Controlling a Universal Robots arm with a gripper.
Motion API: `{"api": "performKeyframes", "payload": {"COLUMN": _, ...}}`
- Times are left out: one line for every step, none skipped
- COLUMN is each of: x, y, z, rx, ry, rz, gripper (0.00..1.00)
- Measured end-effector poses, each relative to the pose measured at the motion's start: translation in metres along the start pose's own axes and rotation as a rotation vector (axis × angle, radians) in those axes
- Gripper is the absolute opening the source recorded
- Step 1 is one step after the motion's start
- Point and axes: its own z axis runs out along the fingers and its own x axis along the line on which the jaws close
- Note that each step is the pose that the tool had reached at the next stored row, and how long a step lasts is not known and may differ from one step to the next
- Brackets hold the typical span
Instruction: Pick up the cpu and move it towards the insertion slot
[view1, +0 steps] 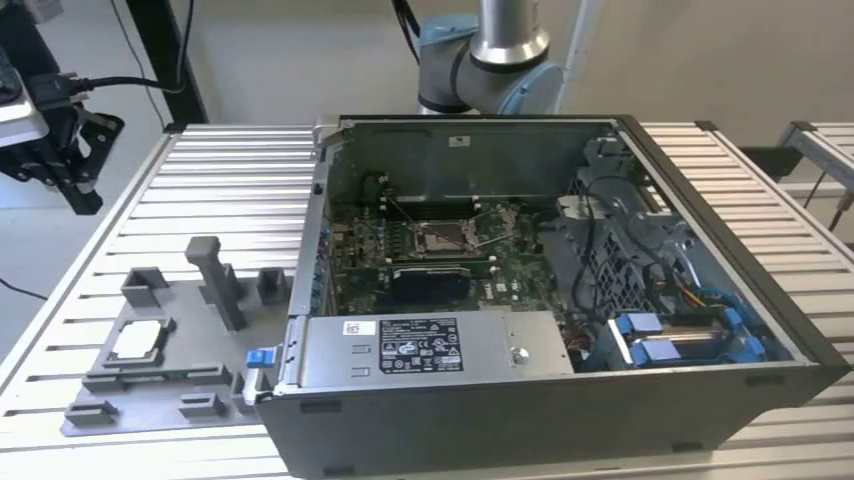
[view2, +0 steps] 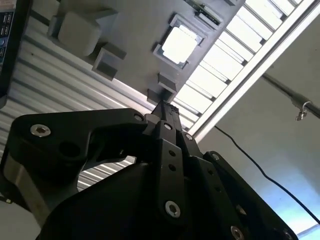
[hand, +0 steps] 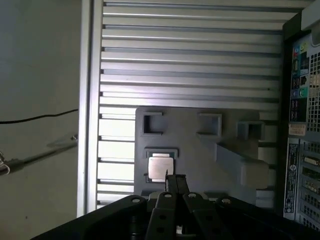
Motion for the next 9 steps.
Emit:
{"api": "performKeyframes", "payload": {"x": 0.0001, "y": 0.0001, "z": 0.0, "rx": 0.0, "ry": 0.0, "rz": 0.0, "gripper": 0.0}}
{"api": "performKeyframes", "payload": {"x": 0.0001, "y": 0.0001, "z": 0.0, "rx": 0.0001, "ry": 0.0, "rz": 0.0, "gripper": 0.0}}
{"api": "performKeyframes", "payload": {"x": 0.0002, "y": 0.0001, "z": 0.0, "rx": 0.0, "ry": 0.0, "rz": 0.0, "gripper": 0.0}}
{"api": "performKeyframes", "payload": {"x": 0.0002, "y": 0.0001, "z": 0.0, "rx": 0.0, "ry": 0.0, "rz": 0.0, "gripper": 0.0}}
{"api": "performKeyframes", "payload": {"x": 0.0002, "y": 0.0001, "z": 0.0, "rx": 0.0, "ry": 0.0, "rz": 0.0, "gripper": 0.0}}
{"api": "performKeyframes", "payload": {"x": 0.0002, "y": 0.0001, "z": 0.0, "rx": 0.0, "ry": 0.0, "rz": 0.0, "gripper": 0.0}}
{"api": "performKeyframes", "payload": {"x": 0.0002, "y": 0.0001, "z": 0.0, "rx": 0.0, "ry": 0.0, "rz": 0.0, "gripper": 1.0}}
{"api": "performKeyframes", "payload": {"x": 0.0002, "y": 0.0001, "z": 0.0, "rx": 0.0, "ry": 0.0, "rz": 0.0, "gripper": 1.0}}
{"api": "performKeyframes", "payload": {"x": 0.0002, "y": 0.0001, "z": 0.0, "rx": 0.0, "ry": 0.0, "rz": 0.0, "gripper": 1.0}}
